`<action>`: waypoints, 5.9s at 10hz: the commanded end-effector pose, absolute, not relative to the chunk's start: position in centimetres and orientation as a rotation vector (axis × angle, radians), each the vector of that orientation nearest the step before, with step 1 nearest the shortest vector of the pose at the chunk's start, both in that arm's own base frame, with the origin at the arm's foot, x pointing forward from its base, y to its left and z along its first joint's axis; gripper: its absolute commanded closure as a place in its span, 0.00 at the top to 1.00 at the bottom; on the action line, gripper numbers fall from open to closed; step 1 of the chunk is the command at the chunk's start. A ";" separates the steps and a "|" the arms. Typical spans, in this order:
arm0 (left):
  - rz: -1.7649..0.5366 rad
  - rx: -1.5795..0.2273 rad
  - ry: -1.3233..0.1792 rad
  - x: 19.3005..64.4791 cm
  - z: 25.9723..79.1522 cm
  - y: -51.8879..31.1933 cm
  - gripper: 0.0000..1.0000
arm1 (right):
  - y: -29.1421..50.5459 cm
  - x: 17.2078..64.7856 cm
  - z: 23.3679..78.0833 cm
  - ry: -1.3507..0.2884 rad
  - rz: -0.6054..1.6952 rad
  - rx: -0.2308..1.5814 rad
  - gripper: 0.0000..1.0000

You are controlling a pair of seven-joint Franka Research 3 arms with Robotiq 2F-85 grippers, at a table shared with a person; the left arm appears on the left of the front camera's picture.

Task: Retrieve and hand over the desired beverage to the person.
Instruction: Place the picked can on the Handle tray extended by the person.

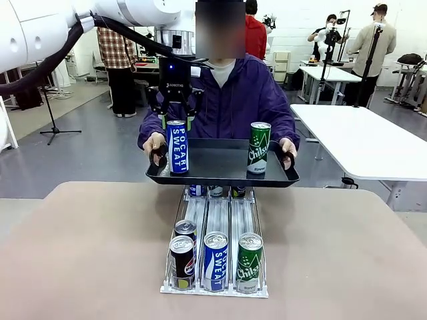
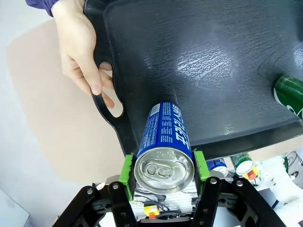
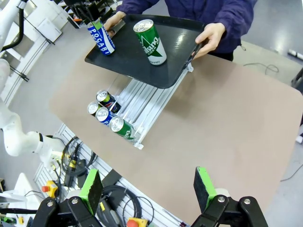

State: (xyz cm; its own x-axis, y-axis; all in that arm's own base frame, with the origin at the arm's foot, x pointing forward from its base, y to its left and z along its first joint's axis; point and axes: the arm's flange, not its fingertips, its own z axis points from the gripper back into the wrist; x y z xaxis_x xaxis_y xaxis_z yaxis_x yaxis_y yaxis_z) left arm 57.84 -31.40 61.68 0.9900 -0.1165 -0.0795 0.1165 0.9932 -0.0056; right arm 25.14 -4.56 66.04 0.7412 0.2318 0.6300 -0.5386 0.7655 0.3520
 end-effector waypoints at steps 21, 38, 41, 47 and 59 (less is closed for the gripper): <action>-0.322 -0.085 -0.260 37.6 66.4 -18.3 1.00 | -4.6 25.3 65.9 -0.591 0.460 0.550 1.00; -0.382 -0.214 -0.297 36.9 66.7 -14.6 1.00 | -4.6 25.3 65.9 -0.591 0.460 0.550 1.00; -0.507 -0.451 -0.314 36.1 66.0 -6.7 1.00 | -4.6 25.3 65.9 -0.591 0.460 0.550 1.00; -0.633 -0.593 -0.484 32.3 66.0 2.4 1.00 | -4.6 25.3 65.9 -0.591 0.460 0.550 1.00; -0.615 -0.571 -0.472 32.2 66.8 2.7 1.00 | -4.6 25.3 65.9 -0.591 0.460 0.550 1.00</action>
State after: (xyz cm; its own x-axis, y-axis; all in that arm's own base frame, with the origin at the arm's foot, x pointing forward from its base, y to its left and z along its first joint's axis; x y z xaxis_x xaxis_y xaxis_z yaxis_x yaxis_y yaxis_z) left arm 32.40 2.52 66.71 0.7328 -0.3897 0.5578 0.6376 0.6796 -0.3628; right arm 25.16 -4.56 66.04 0.7416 0.2321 0.6294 -0.5385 0.7654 0.3523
